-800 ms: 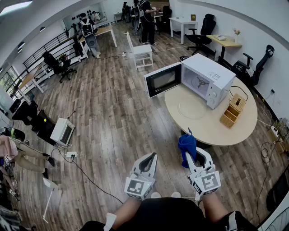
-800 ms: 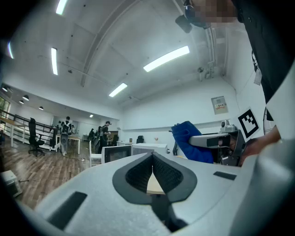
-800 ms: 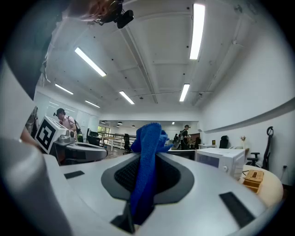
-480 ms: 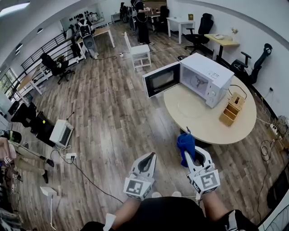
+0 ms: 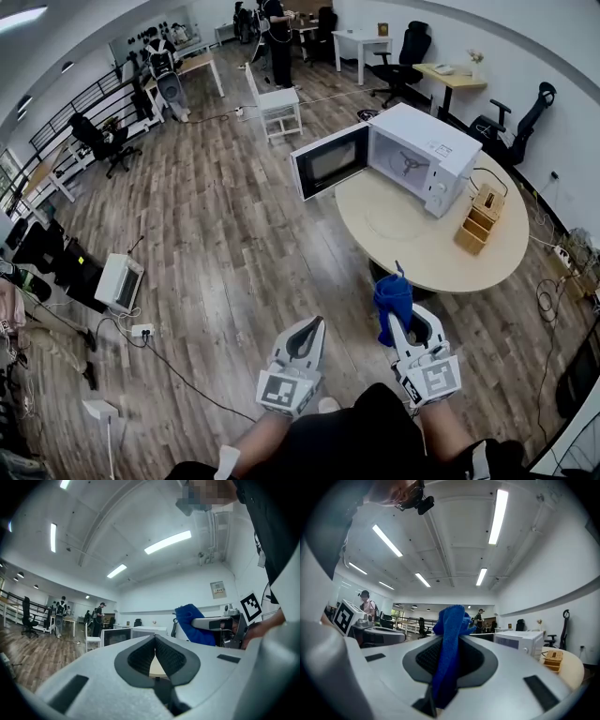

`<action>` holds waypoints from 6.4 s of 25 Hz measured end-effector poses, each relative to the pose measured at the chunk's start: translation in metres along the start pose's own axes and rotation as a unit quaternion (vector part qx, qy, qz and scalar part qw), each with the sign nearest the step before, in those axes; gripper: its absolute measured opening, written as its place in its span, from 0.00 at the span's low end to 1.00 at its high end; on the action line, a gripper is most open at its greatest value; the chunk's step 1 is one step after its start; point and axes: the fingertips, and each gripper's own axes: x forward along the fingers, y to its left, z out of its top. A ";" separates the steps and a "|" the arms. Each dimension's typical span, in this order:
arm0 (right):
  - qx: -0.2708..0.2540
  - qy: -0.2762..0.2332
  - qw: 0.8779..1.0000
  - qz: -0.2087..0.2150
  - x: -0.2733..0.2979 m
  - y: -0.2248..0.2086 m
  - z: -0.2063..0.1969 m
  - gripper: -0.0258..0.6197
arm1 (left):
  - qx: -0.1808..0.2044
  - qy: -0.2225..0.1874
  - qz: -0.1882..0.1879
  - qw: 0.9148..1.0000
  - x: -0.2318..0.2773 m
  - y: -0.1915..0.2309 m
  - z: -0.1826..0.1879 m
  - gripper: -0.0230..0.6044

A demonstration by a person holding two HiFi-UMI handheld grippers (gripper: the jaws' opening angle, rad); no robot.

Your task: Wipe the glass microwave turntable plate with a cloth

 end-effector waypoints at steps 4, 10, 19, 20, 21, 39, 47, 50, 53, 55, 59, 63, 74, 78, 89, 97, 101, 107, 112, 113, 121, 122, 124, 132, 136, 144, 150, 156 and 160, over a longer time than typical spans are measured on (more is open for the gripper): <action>0.012 0.008 1.000 -0.022 0.009 -0.016 -0.013 0.15 | 0.000 -0.003 -0.020 1.000 0.022 0.002 -0.003 0.05; 0.010 -0.006 0.997 -0.081 0.036 -0.069 -0.015 0.15 | -0.007 -0.003 -0.041 0.999 0.073 0.016 -0.004 0.05; 0.002 -0.007 0.998 -0.059 0.120 -0.139 -0.023 0.15 | 0.020 -0.009 -0.041 0.999 0.171 0.054 0.018 0.05; 0.003 -0.007 0.998 -0.055 0.128 -0.146 -0.025 0.15 | 0.018 -0.006 -0.040 0.999 0.183 0.056 0.018 0.05; 0.004 -0.006 0.999 -0.050 0.136 -0.153 -0.026 0.15 | 0.016 -0.005 -0.038 0.999 0.194 0.059 0.018 0.05; 0.009 0.002 1.000 -0.011 0.241 -0.235 -0.030 0.15 | 0.010 -0.001 -0.011 1.000 0.319 0.126 0.018 0.05; -0.003 0.006 0.999 -0.050 0.320 -0.270 -0.039 0.15 | 0.032 -0.004 -0.060 0.998 0.401 0.182 0.015 0.05; -0.004 0.004 0.998 -0.070 0.351 -0.280 -0.038 0.15 | 0.039 -0.009 -0.082 0.996 0.432 0.209 0.021 0.05; -0.002 0.005 0.996 -0.086 0.376 -0.285 -0.037 0.15 | 0.044 -0.016 -0.101 0.994 0.456 0.231 0.027 0.05; -0.001 0.008 0.995 -0.099 0.390 -0.289 -0.037 0.15 | 0.041 -0.012 -0.118 0.992 0.469 0.239 0.028 0.05; 0.000 0.007 0.991 -0.135 0.410 -0.298 -0.042 0.15 | 0.033 -0.005 -0.153 0.988 0.490 0.251 0.022 0.05; 0.005 -0.001 0.985 -0.172 0.420 -0.307 -0.040 0.15 | 0.033 0.004 -0.177 0.984 0.510 0.266 0.011 0.05; 0.034 0.050 0.981 -0.184 0.414 -0.342 -0.076 0.14 | 0.013 0.025 -0.216 0.976 0.558 0.237 -0.010 0.05; 0.030 0.079 0.982 -0.172 0.411 -0.358 -0.097 0.14 | 0.006 0.039 -0.216 0.976 0.571 0.223 -0.023 0.05; 0.070 0.175 0.969 -0.156 0.411 -0.384 -0.195 0.14 | -0.006 0.071 -0.224 0.972 0.590 0.186 -0.055 0.05; 0.078 0.268 0.951 -0.133 0.416 -0.383 -0.283 0.14 | -0.030 0.099 -0.220 0.970 0.594 0.176 -0.077 0.05; 0.087 0.312 0.939 -0.114 0.416 -0.375 -0.323 0.14 | -0.015 0.108 -0.220 0.969 0.594 0.183 -0.089 0.05; 0.065 0.361 0.928 -0.067 0.424 -0.359 -0.357 0.14 | -0.011 0.113 -0.212 0.971 0.597 0.191 -0.090 0.05; 0.056 0.390 0.918 -0.054 0.431 -0.356 -0.373 0.14 | -0.018 0.123 -0.207 0.971 0.597 0.198 -0.097 0.05; 0.059 0.392 0.917 -0.054 0.432 -0.357 -0.375 0.14 | -0.019 0.125 -0.206 0.970 0.596 0.199 -0.098 0.05; 0.068 0.400 0.912 -0.059 0.433 -0.361 -0.376 0.14 | -0.012 0.130 -0.209 0.969 0.599 0.205 -0.104 0.05; 0.069 0.400 0.912 -0.063 0.433 -0.363 -0.376 0.14 | -0.013 0.130 -0.209 0.969 0.600 0.205 -0.103 0.05; 0.068 0.402 0.910 -0.074 0.432 -0.369 -0.376 0.14 | -0.016 0.130 -0.211 0.969 0.602 0.205 -0.103 0.05; 0.058 0.410 0.900 -0.140 0.409 -0.416 -0.380 0.15 | -0.007 0.134 -0.218 0.967 0.603 0.206 -0.108 0.05; 0.051 0.426 0.885 -0.179 0.390 -0.439 -0.382 0.15 | -0.004 0.135 -0.218 0.967 0.606 0.206 -0.106 0.05; 0.054 0.454 0.852 -0.255 0.350 -0.472 -0.381 0.15 | 0.002 0.121 -0.229 0.966 0.608 0.203 -0.097 0.05; 0.050 0.449 0.855 -0.254 0.345 -0.475 -0.381 0.14 | 0.004 0.120 -0.232 0.965 0.603 0.201 -0.095 0.05; 0.053 0.420 0.876 -0.232 0.348 -0.468 -0.362 0.15 | 0.001 0.121 -0.233 0.965 0.596 0.200 -0.094 0.05; 0.072 0.385 0.896 -0.211 0.355 -0.450 -0.338 0.15 | -0.010 0.125 -0.232 0.965 0.593 0.198 -0.095 0.05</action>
